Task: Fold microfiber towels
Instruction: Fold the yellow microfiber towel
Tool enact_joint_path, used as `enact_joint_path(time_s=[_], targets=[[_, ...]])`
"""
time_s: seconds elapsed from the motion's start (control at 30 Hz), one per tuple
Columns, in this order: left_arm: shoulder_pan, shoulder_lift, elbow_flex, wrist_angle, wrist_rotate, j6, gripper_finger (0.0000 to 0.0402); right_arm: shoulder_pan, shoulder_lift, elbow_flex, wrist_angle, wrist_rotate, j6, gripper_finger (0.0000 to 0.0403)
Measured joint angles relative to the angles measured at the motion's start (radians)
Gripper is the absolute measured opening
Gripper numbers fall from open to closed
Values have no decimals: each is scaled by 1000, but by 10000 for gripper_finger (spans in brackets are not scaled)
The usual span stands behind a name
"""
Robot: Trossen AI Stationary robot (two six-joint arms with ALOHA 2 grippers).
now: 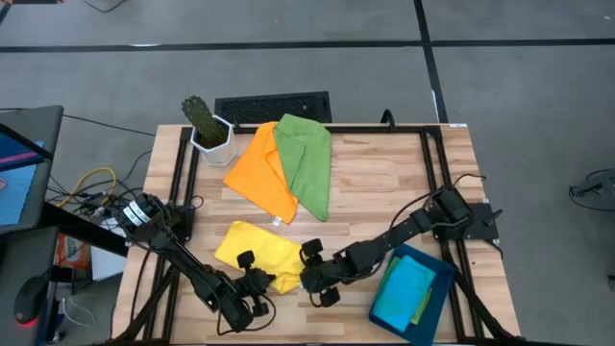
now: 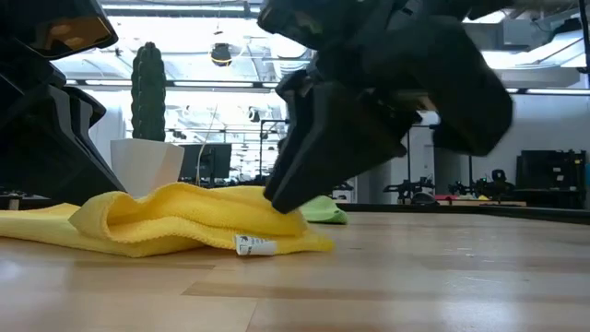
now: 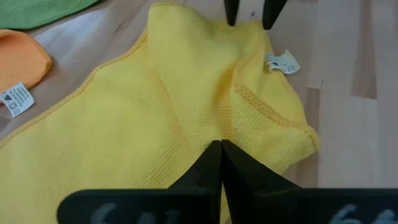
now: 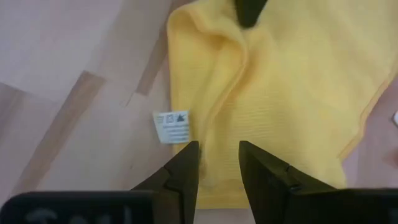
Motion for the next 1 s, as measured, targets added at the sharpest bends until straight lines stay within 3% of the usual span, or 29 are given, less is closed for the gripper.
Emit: enact_joint_path(time_s=[0.4, 0.7, 1.0], targets=[[0, 0, 0, 0, -1, 0, 0, 10, 0, -1, 19, -2, 9, 122], [0, 0, 0, 1, -2, 0, 0, 9, 0, 0, 2, -4, 31, 52], [0, 0, 0, 2, -7, 0, 0, 18, 1, -1, -33, 12, 58, 49]])
